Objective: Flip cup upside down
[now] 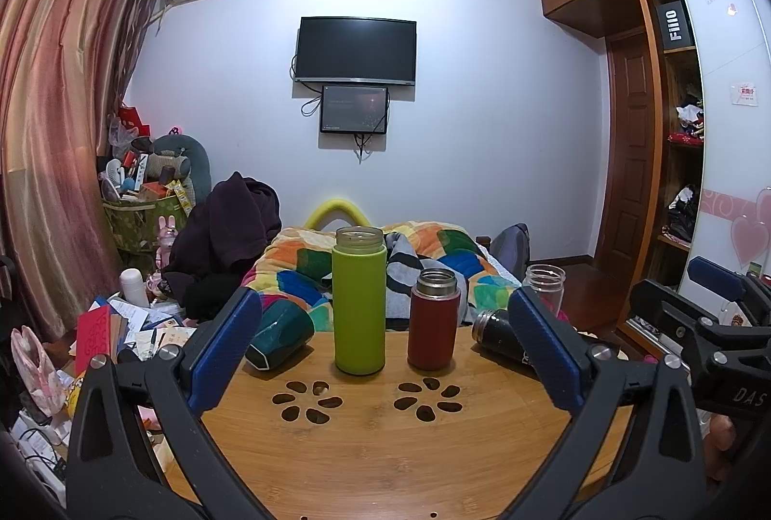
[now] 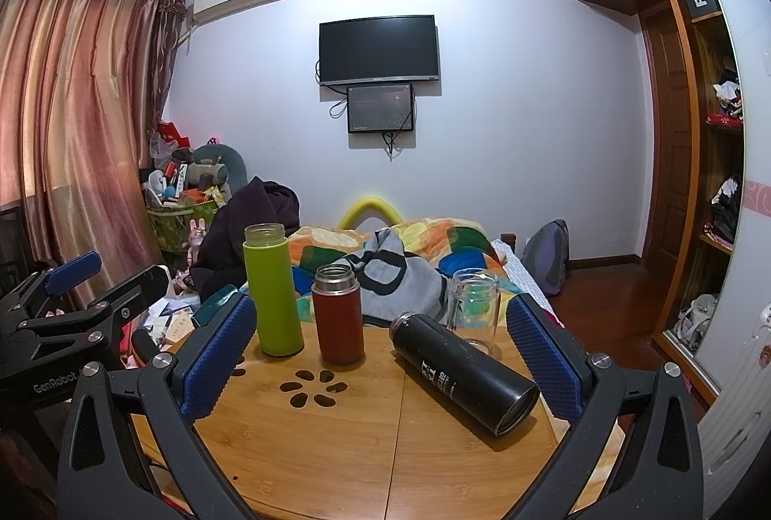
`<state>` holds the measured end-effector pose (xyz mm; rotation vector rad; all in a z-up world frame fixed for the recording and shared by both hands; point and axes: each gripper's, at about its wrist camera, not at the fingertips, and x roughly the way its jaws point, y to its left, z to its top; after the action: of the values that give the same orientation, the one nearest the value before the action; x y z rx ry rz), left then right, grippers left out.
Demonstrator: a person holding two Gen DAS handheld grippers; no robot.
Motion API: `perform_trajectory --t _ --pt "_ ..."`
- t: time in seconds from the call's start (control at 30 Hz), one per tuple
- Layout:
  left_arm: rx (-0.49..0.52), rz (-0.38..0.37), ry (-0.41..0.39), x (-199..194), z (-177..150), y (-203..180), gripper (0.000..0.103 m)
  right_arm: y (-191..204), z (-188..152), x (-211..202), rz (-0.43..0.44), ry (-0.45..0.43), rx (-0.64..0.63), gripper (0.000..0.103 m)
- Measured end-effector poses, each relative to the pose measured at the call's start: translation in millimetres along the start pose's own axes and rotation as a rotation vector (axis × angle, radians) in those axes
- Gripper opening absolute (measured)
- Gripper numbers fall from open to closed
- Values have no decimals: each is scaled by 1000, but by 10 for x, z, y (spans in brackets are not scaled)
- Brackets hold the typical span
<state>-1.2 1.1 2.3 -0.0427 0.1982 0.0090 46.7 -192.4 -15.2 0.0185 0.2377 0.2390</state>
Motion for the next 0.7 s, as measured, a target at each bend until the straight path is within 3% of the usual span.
perform_trajectory --t 0.7 --pt "-5 6 5 18 -37 45 103 13 35 -15 2 -1 -7 103"
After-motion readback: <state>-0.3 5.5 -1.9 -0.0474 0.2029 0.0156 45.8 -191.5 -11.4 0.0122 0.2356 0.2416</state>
